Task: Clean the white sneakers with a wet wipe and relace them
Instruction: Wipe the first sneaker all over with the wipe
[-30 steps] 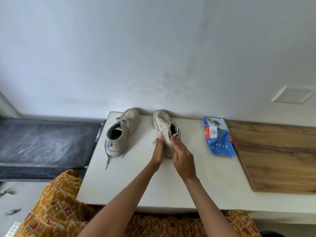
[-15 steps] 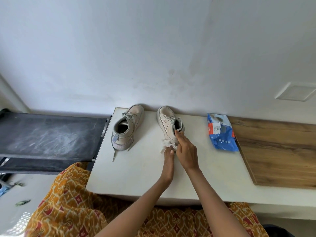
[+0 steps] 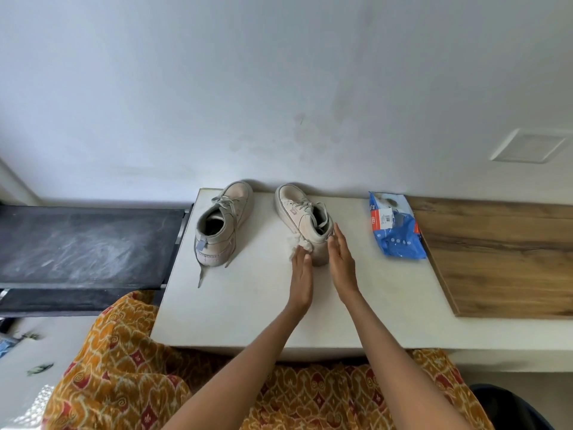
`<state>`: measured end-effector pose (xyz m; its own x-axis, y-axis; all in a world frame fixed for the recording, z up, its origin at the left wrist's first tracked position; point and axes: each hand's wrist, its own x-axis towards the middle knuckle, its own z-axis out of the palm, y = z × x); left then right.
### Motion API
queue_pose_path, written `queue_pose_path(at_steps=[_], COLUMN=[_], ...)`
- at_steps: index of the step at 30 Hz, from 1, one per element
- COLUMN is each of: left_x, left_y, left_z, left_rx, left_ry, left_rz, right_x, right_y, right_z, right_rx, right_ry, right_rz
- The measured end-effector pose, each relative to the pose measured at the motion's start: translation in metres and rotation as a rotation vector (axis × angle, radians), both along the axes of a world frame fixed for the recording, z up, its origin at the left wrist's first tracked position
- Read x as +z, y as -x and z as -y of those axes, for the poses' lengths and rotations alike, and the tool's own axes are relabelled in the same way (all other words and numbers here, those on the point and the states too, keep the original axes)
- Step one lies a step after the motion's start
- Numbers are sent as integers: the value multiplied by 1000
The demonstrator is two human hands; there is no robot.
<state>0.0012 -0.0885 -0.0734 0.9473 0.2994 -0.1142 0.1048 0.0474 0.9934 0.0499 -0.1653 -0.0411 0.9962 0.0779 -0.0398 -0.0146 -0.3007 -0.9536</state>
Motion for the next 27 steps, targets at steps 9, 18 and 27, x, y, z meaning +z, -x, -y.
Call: queue_pose_path(at_steps=[9,18,27], left_x=[5,-5,-8], left_y=[27,49,71], left_z=[11,-8,-18], left_rx=[-31,-145,-217], left_ry=[36,-284,-542], left_rz=[-42,-41,18], right_x=[-2,-2,1], right_y=[21,47,68], right_z=[-6,-15,-14], right_rx=[-33,-3,8], right_ry=[-39,-85,-110], right_rz=[15,-13,-42])
